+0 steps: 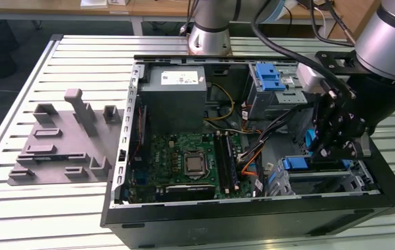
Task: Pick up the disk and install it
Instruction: 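Insert the second disk wire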
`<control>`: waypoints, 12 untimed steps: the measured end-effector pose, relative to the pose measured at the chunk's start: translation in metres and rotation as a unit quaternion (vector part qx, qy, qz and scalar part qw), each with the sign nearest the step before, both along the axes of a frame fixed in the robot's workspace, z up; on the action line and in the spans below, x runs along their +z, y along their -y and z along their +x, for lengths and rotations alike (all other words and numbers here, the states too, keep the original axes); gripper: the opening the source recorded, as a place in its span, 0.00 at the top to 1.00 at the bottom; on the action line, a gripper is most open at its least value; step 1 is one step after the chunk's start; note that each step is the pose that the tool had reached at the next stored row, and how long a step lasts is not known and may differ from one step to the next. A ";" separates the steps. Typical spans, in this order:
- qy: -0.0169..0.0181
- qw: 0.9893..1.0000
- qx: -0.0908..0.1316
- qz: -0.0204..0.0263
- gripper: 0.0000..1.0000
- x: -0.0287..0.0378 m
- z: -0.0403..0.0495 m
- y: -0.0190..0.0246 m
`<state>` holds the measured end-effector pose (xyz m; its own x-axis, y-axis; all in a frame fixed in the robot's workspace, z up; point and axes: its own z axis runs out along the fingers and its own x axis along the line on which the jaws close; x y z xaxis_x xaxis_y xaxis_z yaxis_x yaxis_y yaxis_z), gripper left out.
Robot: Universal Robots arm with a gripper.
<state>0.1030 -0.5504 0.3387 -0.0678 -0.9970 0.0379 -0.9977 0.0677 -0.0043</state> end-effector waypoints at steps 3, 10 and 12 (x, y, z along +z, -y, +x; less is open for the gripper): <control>0.000 1.000 0.000 0.001 0.76 0.0033 0.0000 0.0000; -0.002 1.000 0.000 0.002 0.76 0.0136 0.0000 0.0000; -0.002 1.000 0.000 0.002 0.78 0.0138 0.0000 0.0000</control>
